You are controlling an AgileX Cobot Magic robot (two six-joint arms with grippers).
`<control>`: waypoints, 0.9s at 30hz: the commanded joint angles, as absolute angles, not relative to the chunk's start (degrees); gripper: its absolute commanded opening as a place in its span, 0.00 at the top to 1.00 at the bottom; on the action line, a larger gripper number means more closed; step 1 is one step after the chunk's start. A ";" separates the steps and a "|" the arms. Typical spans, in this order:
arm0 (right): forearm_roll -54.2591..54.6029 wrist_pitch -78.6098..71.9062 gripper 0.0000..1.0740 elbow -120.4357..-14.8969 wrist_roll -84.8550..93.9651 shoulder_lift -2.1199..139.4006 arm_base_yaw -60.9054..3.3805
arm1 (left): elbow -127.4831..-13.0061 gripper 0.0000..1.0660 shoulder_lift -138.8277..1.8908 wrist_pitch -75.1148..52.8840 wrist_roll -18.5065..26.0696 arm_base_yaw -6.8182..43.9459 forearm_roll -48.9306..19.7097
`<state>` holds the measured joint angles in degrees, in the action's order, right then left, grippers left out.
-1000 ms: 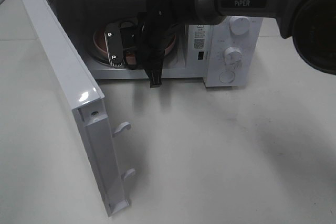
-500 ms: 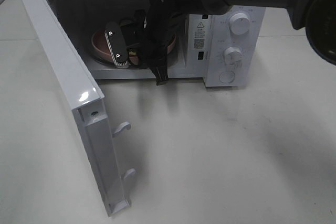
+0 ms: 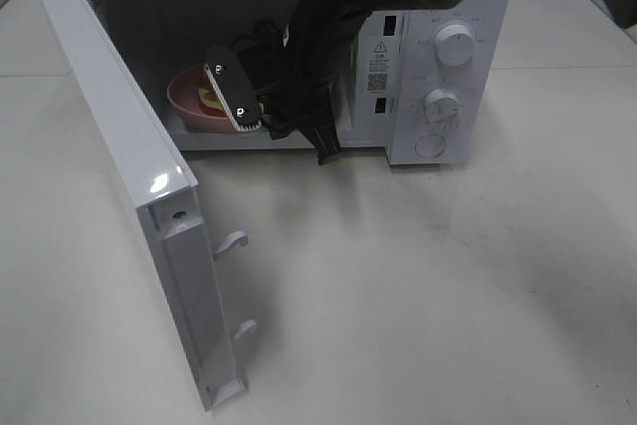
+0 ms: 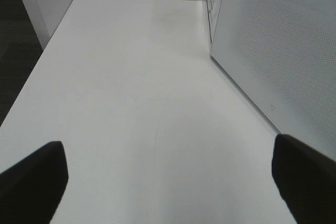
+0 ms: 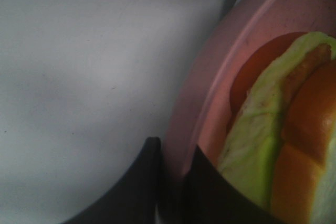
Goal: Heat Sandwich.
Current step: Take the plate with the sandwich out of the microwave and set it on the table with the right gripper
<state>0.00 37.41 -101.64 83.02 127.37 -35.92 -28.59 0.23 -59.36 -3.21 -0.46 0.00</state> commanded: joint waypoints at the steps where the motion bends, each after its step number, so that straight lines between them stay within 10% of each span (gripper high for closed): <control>1: 0.52 34.61 1.00 -99.58 85.83 124.62 -36.04 | -28.36 0.05 1.72 -58.90 -3.27 -0.63 -0.46; 27: 7.73 22.86 1.00 -72.88 99.24 106.28 -36.04 | -28.36 0.05 1.72 -58.90 -3.27 -0.63 -0.46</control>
